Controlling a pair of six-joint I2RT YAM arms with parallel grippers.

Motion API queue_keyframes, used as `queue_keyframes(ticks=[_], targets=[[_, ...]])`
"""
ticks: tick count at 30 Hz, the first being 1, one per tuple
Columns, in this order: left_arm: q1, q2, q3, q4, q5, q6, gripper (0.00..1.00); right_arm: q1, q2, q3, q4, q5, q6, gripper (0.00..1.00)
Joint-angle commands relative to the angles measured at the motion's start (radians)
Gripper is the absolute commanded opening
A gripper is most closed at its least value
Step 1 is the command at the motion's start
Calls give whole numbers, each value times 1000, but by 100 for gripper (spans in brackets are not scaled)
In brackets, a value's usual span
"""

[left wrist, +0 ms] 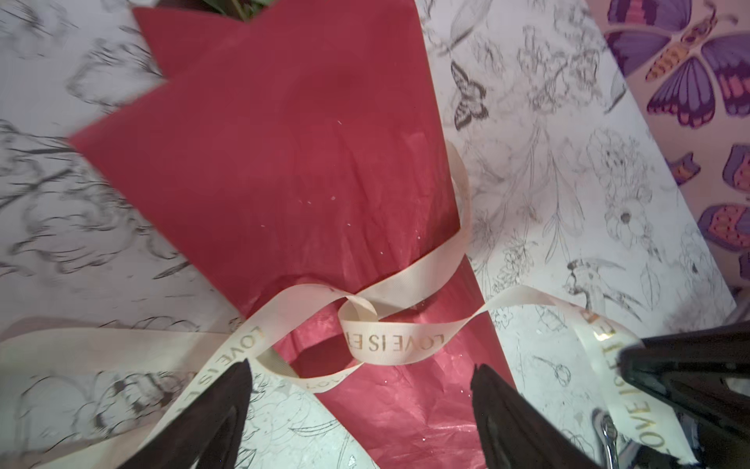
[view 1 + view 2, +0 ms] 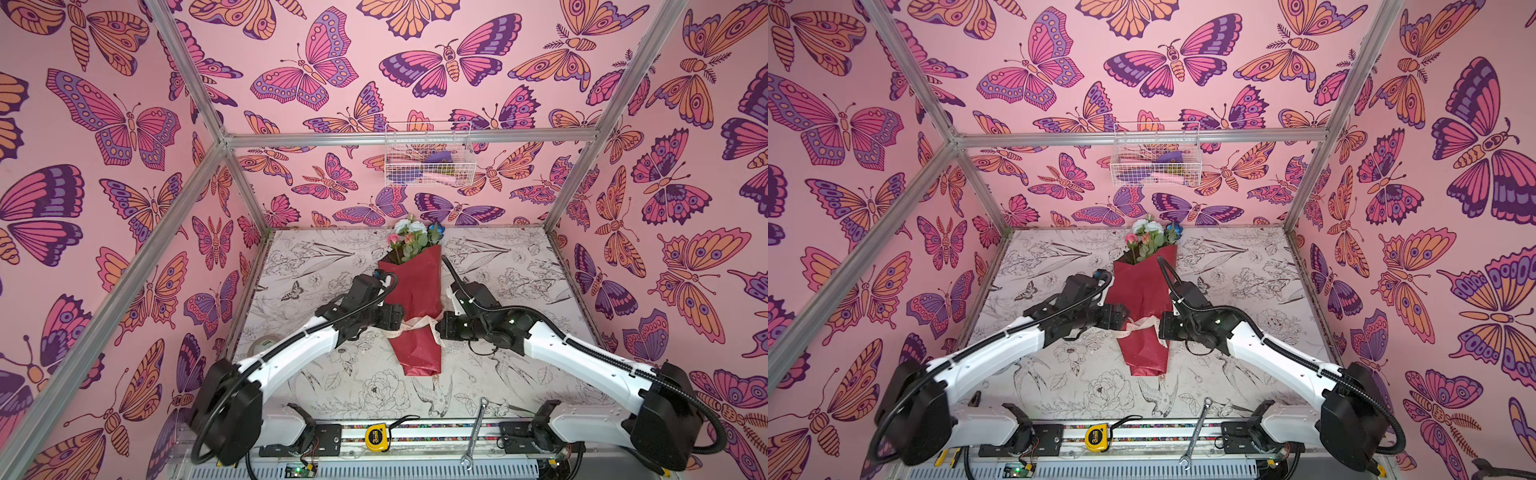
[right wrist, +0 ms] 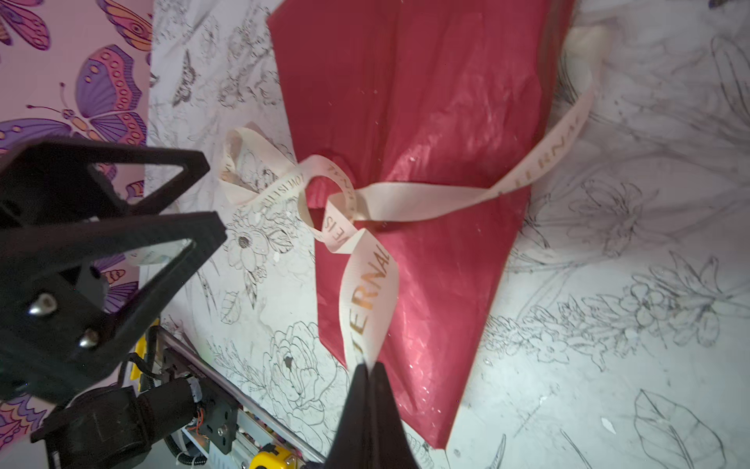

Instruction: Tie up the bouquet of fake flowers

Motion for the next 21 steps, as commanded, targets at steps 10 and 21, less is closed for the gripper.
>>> queue_keyframes(ticks=[10,21], targets=[[25,288,220,-197,126,254,81,15,21,-33,-103,0,34,0],[29,391,278,-226,230,423,71,19,73,-38,-106,-47,38,0]])
